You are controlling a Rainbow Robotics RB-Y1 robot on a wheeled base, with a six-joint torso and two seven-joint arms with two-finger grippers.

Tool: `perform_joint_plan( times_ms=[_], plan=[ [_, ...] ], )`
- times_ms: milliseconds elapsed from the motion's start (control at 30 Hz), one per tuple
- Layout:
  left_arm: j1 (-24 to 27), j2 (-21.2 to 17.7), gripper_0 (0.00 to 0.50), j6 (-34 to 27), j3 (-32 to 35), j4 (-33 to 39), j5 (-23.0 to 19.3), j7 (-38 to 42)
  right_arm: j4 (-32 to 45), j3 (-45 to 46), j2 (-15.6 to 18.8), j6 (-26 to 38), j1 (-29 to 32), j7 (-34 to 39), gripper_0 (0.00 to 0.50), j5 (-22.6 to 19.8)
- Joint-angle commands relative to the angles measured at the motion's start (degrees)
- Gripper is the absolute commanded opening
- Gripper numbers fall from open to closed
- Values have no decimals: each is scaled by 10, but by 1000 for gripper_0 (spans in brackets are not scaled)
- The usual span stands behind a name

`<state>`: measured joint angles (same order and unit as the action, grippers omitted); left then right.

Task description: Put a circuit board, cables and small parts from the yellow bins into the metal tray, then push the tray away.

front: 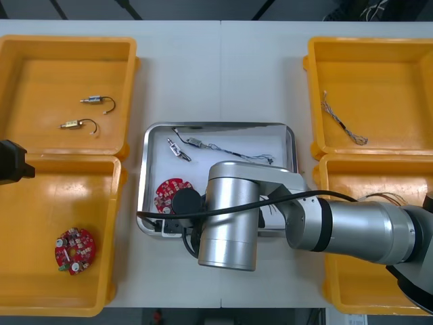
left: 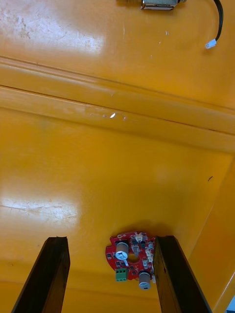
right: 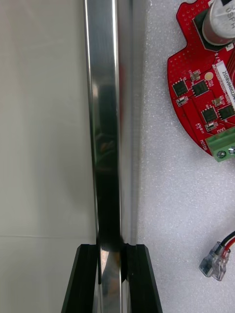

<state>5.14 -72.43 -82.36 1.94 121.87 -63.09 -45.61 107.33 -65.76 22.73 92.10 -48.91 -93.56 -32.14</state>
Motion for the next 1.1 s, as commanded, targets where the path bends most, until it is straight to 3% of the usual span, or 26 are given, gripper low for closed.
perform_joint_plan(
  times_ms=[33,433,933,1100],
  plan=[
    [-5,-28,500,5,-4,12,3,-35,17,-8,30,-19,-51,-23,0,-1],
    [-5,-28,500,5,-4,12,3,-35,-21,-8,49,-63,-112,-36,0,-2],
    [-5,-28,500,5,-4,12,3,-35,-149,-8,49,-166,-168,-78,0,-5],
    [-5,-28,500,5,-4,12,3,-35,-198,-8,49,-203,-191,-93,0,-27]
  ],
)
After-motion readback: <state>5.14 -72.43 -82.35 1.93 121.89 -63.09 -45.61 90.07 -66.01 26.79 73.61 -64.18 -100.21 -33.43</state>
